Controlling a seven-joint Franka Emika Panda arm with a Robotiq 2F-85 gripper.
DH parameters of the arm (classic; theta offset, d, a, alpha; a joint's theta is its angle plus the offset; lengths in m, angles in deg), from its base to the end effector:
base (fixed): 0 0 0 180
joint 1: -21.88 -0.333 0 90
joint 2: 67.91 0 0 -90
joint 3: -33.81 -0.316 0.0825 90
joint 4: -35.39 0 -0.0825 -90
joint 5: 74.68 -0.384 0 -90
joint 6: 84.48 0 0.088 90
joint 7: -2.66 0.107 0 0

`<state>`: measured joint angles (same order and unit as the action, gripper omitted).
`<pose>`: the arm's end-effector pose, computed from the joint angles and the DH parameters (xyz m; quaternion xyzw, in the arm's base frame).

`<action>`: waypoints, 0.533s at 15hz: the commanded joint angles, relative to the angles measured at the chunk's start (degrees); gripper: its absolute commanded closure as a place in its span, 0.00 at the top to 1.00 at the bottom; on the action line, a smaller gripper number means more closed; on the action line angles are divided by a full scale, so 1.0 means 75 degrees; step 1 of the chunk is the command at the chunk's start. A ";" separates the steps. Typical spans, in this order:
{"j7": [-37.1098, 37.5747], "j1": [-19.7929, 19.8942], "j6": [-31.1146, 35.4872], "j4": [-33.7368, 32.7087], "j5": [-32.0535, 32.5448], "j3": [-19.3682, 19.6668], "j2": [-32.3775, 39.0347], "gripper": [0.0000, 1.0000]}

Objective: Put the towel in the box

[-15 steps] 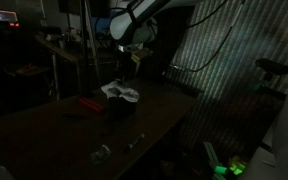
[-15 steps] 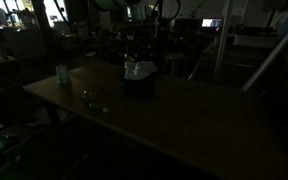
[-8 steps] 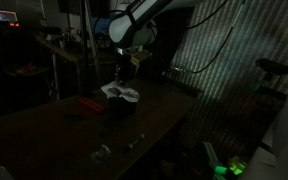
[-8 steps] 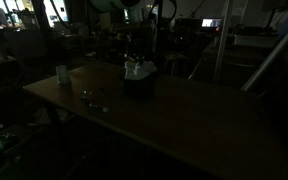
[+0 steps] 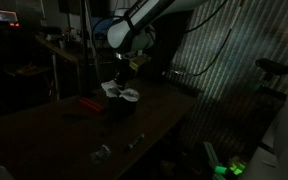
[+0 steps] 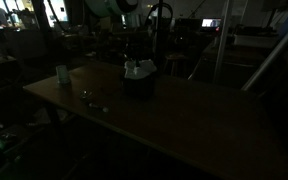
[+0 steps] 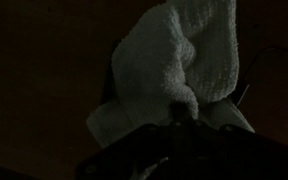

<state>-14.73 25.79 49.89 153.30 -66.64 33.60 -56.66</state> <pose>0.5885 -0.0402 0.3499 0.9839 0.1651 0.0351 0.0594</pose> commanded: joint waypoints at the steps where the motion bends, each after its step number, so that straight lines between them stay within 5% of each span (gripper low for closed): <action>1: -0.0127 0.0053 0.0270 -0.0053 -0.0110 0.0091 0.0262 0.00; 8: -0.0658 0.0355 0.0456 -0.0269 -0.0538 0.0016 0.1065 0.00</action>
<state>-16.36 27.39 52.36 152.87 -68.26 34.06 -51.70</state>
